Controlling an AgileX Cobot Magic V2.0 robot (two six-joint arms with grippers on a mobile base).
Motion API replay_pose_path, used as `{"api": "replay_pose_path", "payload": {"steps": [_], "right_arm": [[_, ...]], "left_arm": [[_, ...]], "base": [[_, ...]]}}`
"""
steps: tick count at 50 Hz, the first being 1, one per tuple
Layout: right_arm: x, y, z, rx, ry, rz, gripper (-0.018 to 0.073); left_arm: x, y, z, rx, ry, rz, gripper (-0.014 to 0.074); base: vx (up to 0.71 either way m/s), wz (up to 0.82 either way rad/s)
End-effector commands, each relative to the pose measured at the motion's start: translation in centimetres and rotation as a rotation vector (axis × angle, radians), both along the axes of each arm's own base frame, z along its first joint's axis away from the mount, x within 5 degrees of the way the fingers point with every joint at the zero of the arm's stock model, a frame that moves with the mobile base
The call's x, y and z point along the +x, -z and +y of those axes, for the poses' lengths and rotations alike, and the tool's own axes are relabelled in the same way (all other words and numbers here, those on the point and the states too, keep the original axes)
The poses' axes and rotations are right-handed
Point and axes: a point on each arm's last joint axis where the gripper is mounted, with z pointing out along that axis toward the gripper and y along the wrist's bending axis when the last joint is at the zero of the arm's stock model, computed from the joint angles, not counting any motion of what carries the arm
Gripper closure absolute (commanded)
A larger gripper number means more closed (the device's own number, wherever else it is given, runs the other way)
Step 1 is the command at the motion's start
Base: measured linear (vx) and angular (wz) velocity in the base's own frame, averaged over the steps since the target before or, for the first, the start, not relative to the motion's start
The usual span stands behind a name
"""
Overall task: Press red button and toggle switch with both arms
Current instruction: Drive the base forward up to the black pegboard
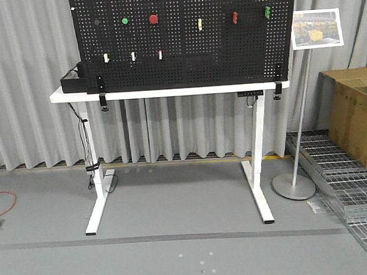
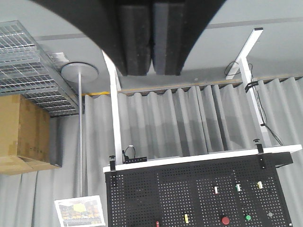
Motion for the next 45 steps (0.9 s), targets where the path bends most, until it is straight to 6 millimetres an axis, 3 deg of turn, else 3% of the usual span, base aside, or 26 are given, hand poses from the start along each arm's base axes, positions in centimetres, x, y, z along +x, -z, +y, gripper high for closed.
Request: {"api": "replay_pose_path", "payload": {"steps": [1,24,45], "right_arm": [[-0.11,-0.46,0.05,-0.008,-0.005,-0.089,0.0562],[-0.11,-0.46,0.05,-0.008,-0.005,-0.089,0.0562],[-0.11,-0.46,0.05,-0.008,-0.005,-0.089,0.0562]], "left_arm": [[0.05,0.39,0.11,-0.02,-0.013,-0.055,0.0594],[0.05,0.39,0.11,-0.021,-0.012,-0.055,0.0594],[0.05,0.39,0.11,-0.021,-0.012,-0.055,0.0594]], "base": [[0.09,0.01],[0.26,-0.05],[0.53,0.04]]}}
